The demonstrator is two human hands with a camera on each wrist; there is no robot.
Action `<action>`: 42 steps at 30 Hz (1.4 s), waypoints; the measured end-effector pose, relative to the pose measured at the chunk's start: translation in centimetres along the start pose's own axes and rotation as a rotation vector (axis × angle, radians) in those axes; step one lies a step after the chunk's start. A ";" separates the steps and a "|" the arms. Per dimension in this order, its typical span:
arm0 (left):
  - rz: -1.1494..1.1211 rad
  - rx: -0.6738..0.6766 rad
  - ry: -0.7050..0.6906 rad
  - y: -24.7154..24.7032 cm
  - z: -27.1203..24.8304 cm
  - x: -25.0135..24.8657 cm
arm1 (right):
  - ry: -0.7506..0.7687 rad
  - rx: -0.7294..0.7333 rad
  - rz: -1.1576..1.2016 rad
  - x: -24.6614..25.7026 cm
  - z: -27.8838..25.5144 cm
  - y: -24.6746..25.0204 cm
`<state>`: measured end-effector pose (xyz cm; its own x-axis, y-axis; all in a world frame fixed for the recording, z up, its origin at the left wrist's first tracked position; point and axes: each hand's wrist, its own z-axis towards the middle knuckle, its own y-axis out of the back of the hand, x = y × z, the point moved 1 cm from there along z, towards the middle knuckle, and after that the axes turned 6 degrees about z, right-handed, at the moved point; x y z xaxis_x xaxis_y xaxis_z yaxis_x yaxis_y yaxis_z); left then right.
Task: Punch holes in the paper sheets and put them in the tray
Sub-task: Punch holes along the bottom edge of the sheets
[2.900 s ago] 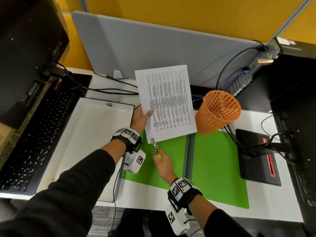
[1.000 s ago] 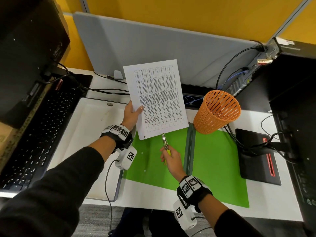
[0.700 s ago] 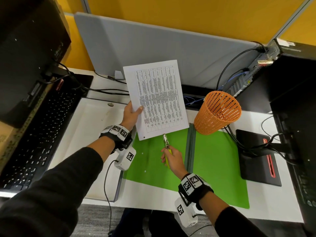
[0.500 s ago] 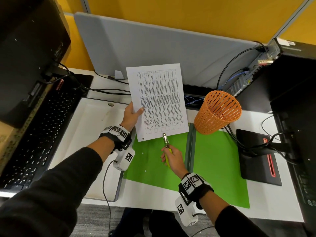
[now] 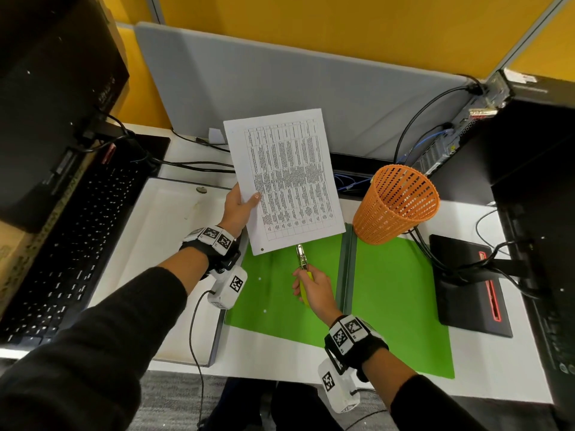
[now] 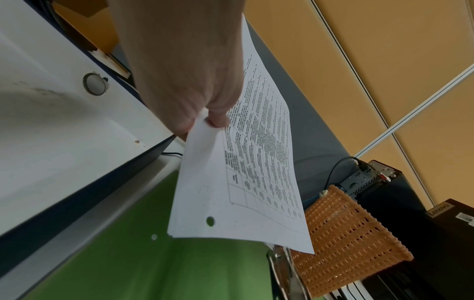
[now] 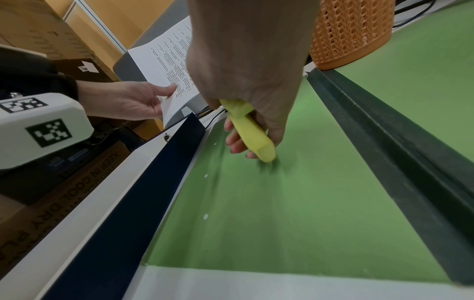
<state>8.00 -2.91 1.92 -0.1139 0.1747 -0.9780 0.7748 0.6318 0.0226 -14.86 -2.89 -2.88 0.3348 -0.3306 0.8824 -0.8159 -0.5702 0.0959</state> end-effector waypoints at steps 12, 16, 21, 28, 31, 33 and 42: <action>0.012 -0.053 0.016 0.3 0.1 1.0 | 0.039 0.007 0.079 0.7 -0.8 0.1; 0.021 -0.054 0.009 0.3 0.0 1.0 | 0.042 0.010 0.082 0.7 -0.9 0.1; 0.034 -0.029 0.010 0.1 -0.2 1.1 | 0.049 0.007 0.061 0.9 -0.7 0.1; 0.051 0.010 0.024 -0.1 -0.4 1.2 | 0.044 0.000 0.031 0.7 -0.5 0.3; 0.055 0.015 0.023 -0.2 -0.6 1.3 | 0.063 0.001 -0.007 0.4 -0.4 0.4; 0.049 0.012 0.019 -0.3 -0.6 1.3 | 0.062 0.006 -0.016 0.2 -0.2 0.4; 0.041 0.013 0.017 -0.5 -0.6 1.4 | 0.046 0.028 -0.012 -0.2 0.1 0.1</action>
<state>7.05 -2.55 0.68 -0.0928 0.2130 -0.9726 0.7872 0.6138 0.0593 -14.96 -2.94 -3.14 0.3215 -0.2891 0.9017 -0.7984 -0.5948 0.0940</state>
